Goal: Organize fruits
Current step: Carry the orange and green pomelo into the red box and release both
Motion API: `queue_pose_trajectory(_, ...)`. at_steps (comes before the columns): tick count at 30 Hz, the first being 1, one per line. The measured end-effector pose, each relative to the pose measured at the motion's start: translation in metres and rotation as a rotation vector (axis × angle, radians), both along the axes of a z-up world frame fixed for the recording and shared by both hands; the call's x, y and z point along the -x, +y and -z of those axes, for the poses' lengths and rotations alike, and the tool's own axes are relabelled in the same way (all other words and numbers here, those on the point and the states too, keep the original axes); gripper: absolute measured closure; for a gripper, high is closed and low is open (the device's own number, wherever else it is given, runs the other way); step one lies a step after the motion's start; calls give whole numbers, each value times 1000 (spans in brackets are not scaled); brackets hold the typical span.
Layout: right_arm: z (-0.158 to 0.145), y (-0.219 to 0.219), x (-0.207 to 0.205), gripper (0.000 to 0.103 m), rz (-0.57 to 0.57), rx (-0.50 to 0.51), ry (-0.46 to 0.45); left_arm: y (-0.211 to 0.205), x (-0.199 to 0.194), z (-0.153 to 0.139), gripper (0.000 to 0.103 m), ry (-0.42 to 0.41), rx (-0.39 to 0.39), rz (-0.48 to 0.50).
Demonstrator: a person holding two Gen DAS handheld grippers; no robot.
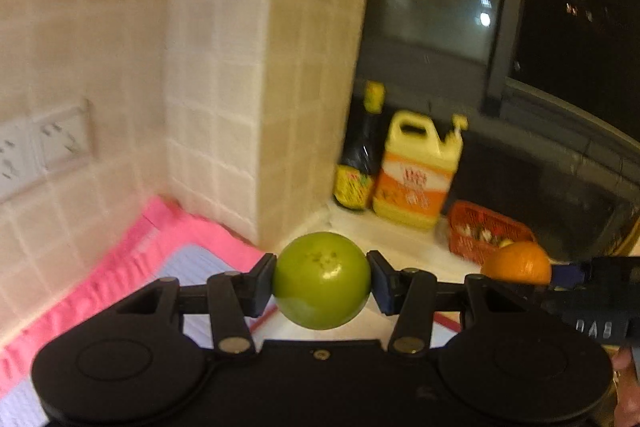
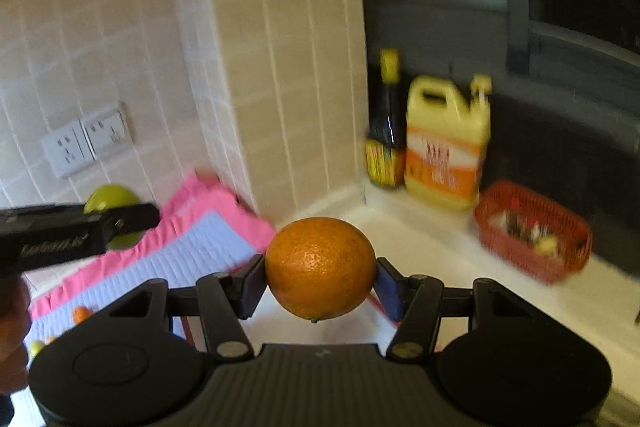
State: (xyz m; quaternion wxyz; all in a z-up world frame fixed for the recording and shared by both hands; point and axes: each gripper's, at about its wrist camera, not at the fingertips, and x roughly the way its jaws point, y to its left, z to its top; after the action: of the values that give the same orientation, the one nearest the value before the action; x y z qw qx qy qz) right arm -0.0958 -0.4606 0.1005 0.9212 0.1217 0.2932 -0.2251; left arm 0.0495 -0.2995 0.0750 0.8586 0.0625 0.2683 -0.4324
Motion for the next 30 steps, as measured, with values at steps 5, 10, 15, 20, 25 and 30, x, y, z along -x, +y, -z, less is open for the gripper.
queue_pose_trajectory(5, 61, -14, -6, 43, -12, -143, 117, -38, -19, 57, 44, 124, -134, 28)
queue_pose_trajectory(10, 114, -9, -17, 43, -7, -227, 220, -53, -28, 108, 45, 188, -255, 30)
queue_pose_trajectory(15, 145, 1, -27, 43, -37, -276, 292, -60, -28, 130, 44, 194, -306, 13)
queue_pose_trajectory(20, 159, 7, -33, 43, -48, -289, 341, -66, -26, 149, 44, 216, -344, 20)
queue_pose_trajectory(25, 163, 7, -34, 43, -50, -294, 373, -67, -27, 162, 44, 254, -369, 33)
queue_pose_trajectory(30, 160, 7, -37, 42, -61, -304, 394, -60, -23, 157, 23, 261, -341, 31)
